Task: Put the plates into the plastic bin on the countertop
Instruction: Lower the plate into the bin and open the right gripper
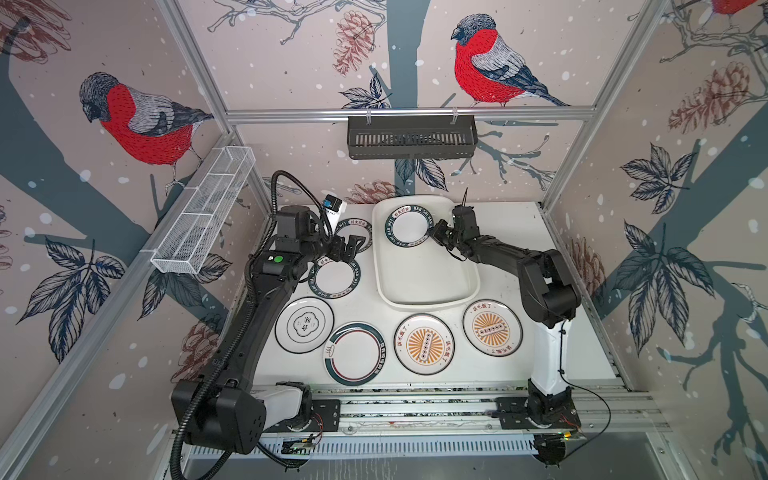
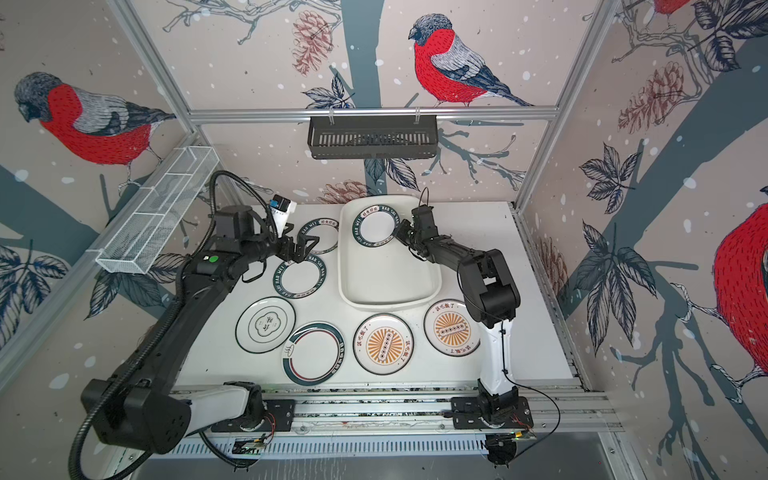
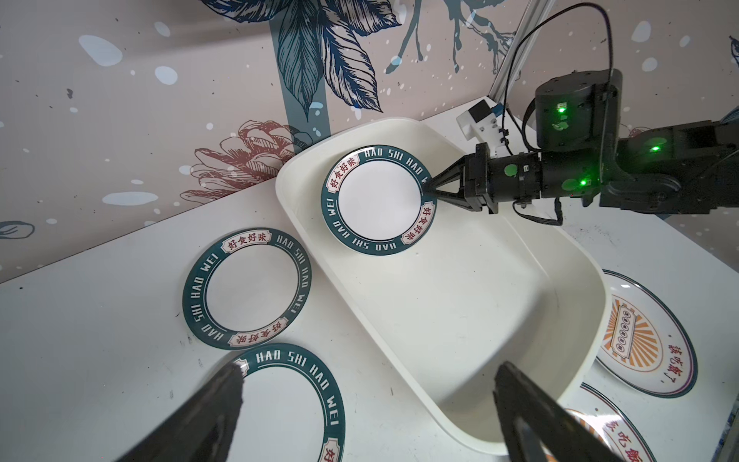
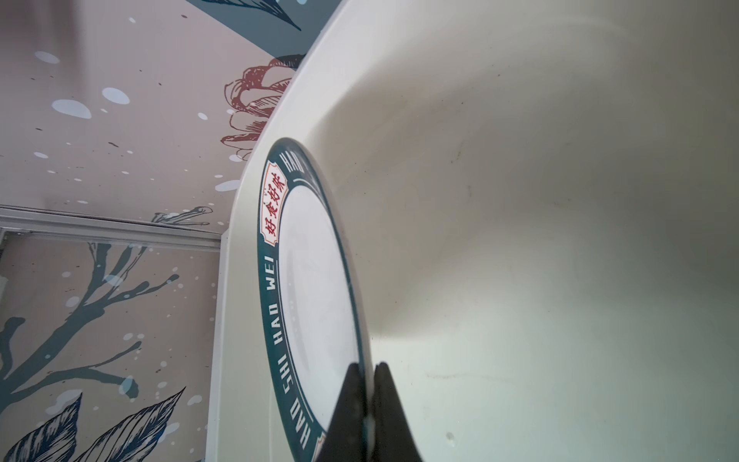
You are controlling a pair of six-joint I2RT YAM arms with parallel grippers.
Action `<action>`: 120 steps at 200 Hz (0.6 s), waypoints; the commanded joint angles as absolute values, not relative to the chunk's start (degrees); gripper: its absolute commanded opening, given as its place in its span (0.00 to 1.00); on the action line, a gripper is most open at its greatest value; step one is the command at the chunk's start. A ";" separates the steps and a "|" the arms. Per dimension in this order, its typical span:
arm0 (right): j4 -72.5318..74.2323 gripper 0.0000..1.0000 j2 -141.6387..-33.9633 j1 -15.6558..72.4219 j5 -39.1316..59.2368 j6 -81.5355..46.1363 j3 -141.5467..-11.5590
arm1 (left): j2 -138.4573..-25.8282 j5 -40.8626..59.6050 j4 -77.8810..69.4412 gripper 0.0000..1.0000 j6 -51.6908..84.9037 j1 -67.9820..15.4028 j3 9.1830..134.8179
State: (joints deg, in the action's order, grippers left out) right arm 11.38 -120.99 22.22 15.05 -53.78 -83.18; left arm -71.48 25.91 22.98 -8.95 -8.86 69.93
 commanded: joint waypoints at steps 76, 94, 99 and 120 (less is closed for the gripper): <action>8.85 0.03 -129.18 22.83 14.41 -53.66 -90.67 | -70.96 27.16 22.69 0.97 -8.70 -8.88 69.41; 8.71 0.02 -129.36 22.60 14.41 -53.61 -90.51 | -70.95 27.33 22.68 0.97 -8.70 -8.90 69.36; 8.62 0.03 -129.39 22.59 14.41 -53.50 -90.55 | -70.99 27.42 22.68 0.97 -8.70 -8.86 69.36; 8.52 0.05 -129.78 22.45 14.42 -53.70 -90.45 | -71.19 27.76 22.55 0.97 -8.61 -8.88 69.35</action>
